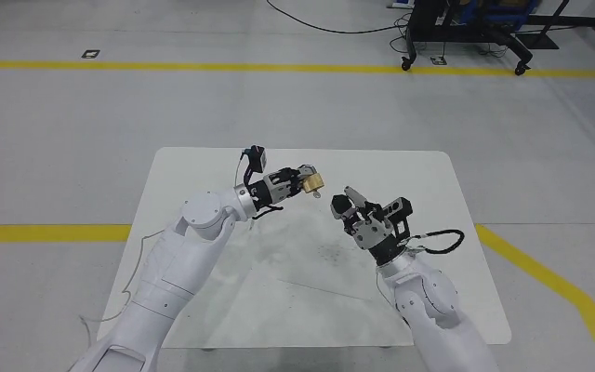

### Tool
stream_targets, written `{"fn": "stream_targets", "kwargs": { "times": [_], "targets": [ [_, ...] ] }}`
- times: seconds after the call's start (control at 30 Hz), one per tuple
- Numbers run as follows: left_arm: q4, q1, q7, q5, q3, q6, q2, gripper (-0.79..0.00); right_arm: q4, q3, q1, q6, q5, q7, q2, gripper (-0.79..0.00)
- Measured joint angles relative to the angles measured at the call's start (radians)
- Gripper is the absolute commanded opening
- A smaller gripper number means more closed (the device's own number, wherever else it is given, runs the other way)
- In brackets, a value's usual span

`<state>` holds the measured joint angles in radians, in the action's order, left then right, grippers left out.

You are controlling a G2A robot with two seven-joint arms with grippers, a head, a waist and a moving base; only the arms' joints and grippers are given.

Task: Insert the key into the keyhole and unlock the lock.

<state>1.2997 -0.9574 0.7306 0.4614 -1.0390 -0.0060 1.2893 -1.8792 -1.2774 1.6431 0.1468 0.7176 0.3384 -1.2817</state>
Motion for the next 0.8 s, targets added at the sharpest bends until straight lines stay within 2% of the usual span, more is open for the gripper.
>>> {"fn": "stream_targets", "kwargs": {
  "times": [0.1,0.17,0.33,0.5,0.6,0.67,0.7,0.73,0.8],
  "targets": [
    [0.002,-0.002,0.001,0.000,0.000,-0.002,0.001,-0.785,-0.001,0.002,0.014,0.138,-0.219,-0.103,-0.002,0.000],
    [0.003,-0.002,0.002,0.000,-0.002,-0.005,0.001,-0.785,0.000,0.004,0.016,0.162,-0.303,-0.134,-0.003,0.000],
    [0.004,-0.003,0.001,-0.008,-0.003,-0.006,0.002,-0.785,0.000,0.004,0.016,0.150,-0.238,-0.114,-0.003,0.000],
    [0.008,-0.002,-0.006,-0.030,-0.002,-0.003,0.001,-0.785,-0.001,0.005,0.006,0.163,-0.269,-0.105,0.000,0.000],
    [0.010,-0.004,-0.009,-0.037,-0.005,-0.002,0.001,-0.785,0.004,0.014,-0.025,0.226,-0.475,-0.085,0.009,0.000],
    [0.012,-0.005,-0.010,-0.041,-0.005,0.000,0.001,-0.785,0.004,0.029,-0.032,0.279,-0.742,-0.145,0.011,-0.012],
    [0.013,-0.005,-0.009,-0.043,-0.006,0.000,0.001,-0.785,0.004,0.039,-0.034,0.300,-0.871,-0.173,0.011,-0.108],
    [0.013,-0.005,-0.009,-0.045,-0.007,0.001,0.001,-0.785,0.006,0.043,-0.038,0.321,-1.036,-0.205,0.013,-0.166],
    [0.015,-0.005,-0.009,-0.052,-0.007,0.001,0.001,-0.785,0.005,0.037,-0.045,0.323,-1.277,-0.261,0.016,-0.154]
  ]
}}
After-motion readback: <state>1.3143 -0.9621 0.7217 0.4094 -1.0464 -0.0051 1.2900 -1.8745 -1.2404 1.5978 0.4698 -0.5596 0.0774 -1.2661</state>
